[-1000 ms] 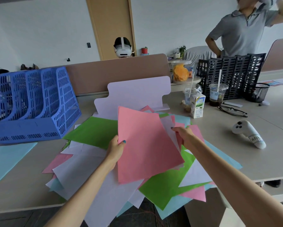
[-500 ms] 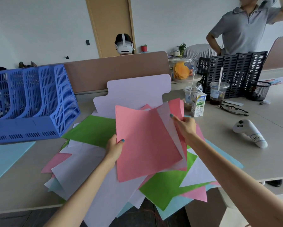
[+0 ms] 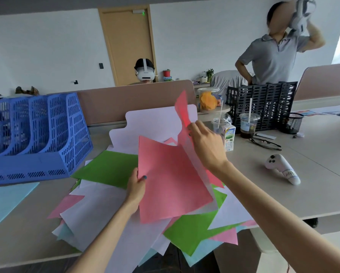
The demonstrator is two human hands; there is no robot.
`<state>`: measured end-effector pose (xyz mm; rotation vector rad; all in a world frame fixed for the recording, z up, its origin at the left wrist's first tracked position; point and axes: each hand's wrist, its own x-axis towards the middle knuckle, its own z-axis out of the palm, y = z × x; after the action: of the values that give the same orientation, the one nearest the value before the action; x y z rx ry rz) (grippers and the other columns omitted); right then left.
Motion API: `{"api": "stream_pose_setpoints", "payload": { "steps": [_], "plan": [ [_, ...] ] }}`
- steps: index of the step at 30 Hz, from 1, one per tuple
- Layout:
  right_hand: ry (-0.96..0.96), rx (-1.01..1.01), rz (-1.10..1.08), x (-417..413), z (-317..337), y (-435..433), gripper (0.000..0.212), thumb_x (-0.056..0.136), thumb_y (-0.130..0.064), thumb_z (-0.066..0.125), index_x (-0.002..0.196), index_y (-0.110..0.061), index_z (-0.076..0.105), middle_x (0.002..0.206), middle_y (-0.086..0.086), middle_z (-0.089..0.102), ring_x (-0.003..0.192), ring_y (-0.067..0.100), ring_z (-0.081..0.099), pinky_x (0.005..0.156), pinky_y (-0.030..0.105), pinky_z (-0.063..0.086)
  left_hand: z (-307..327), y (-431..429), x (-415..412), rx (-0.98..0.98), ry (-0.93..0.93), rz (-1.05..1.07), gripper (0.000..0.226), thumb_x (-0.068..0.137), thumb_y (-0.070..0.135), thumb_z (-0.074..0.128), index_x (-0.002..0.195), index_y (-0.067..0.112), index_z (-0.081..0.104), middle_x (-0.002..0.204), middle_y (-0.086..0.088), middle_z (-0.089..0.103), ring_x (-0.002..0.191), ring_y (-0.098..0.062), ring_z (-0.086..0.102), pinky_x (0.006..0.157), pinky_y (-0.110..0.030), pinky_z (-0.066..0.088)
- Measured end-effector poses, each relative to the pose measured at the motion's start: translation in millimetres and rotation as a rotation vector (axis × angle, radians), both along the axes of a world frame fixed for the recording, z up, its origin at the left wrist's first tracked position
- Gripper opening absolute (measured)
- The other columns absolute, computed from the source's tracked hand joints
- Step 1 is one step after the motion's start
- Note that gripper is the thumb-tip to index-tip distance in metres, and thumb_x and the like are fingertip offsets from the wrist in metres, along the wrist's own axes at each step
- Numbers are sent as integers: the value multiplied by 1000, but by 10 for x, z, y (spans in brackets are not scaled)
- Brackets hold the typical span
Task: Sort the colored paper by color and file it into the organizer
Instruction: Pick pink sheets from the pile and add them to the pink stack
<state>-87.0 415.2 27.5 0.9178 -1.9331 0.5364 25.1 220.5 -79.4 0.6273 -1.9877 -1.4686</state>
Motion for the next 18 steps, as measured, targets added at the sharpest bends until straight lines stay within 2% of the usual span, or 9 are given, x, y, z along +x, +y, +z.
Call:
{"api": "stream_pose_setpoints", "payload": {
  "steps": [3, 5, 7, 8, 10, 13, 15, 16, 18],
  "plan": [
    [158, 93, 25, 173, 141, -76, 40, 75, 2, 53, 112, -13, 50, 81, 1, 51, 65, 23, 59, 34, 27, 29, 110, -18, 46, -1, 55, 4, 29, 96, 1, 44, 118, 16, 53, 110, 0, 61, 99, -17, 57, 87, -31, 45],
    [179, 77, 36, 279, 234, -145, 64, 71, 6, 60, 130, -13, 44, 83, -1, 56, 67, 21, 60, 34, 26, 29, 165, -37, 80, 11, 52, -11, 25, 97, 3, 42, 114, 17, 54, 106, 1, 62, 94, -15, 58, 82, -31, 47],
    [175, -12, 57, 384, 345, -212, 73, 70, 6, 67, 136, -11, 41, 85, -1, 62, 65, 21, 61, 35, 24, 29, 177, -83, 119, 24, 20, -22, 21, 99, 7, 42, 109, 19, 55, 100, 3, 62, 87, -12, 58, 73, -27, 45],
    [178, -78, 71, 440, 411, -236, 68, 70, 6, 69, 132, -11, 46, 82, -1, 64, 60, 22, 60, 36, 23, 26, 170, -116, 134, 26, -1, -24, 18, 99, 9, 42, 107, 18, 55, 97, 2, 62, 85, -14, 57, 71, -28, 44],
    [177, -231, 130, 532, 525, -254, 41, 75, 3, 68, 110, -14, 57, 72, -1, 61, 48, 25, 53, 37, 23, 24, 125, -219, 160, 30, -52, -19, 13, 100, 15, 42, 102, 16, 55, 95, -2, 59, 87, -18, 54, 71, -30, 40],
    [-47, -497, 318, 561, 643, -235, 9, 84, -2, 61, 83, -10, 56, 70, -6, 57, 57, 20, 52, 48, 31, 37, 94, -320, 208, 180, -126, -9, 29, 102, 35, 38, 105, 17, 60, 105, -6, 64, 99, -23, 59, 85, -36, 46],
    [-240, -672, 378, 465, 679, -206, 10, 85, -3, 62, 77, -7, 56, 67, -17, 48, 62, 2, 43, 55, 21, 34, 120, -325, 249, 418, -125, -42, 51, 101, 49, 26, 121, 16, 58, 121, -11, 62, 109, -28, 59, 89, -39, 48],
    [-345, -759, 402, 401, 686, -191, 13, 84, -4, 64, 75, -6, 56, 64, -17, 45, 61, 0, 41, 55, 17, 31, 144, -325, 268, 501, -117, -56, 59, 101, 53, 20, 130, 15, 53, 127, -13, 59, 113, -29, 57, 82, -37, 49],
    [-561, -896, 436, 226, 629, -183, 21, 84, -9, 67, 68, -11, 54, 59, -10, 46, 55, 1, 39, 54, 17, 31, 188, -316, 304, 574, -95, -73, 65, 98, 58, 14, 142, 18, 40, 136, -16, 52, 113, -29, 57, 70, -33, 46]
  ]
}}
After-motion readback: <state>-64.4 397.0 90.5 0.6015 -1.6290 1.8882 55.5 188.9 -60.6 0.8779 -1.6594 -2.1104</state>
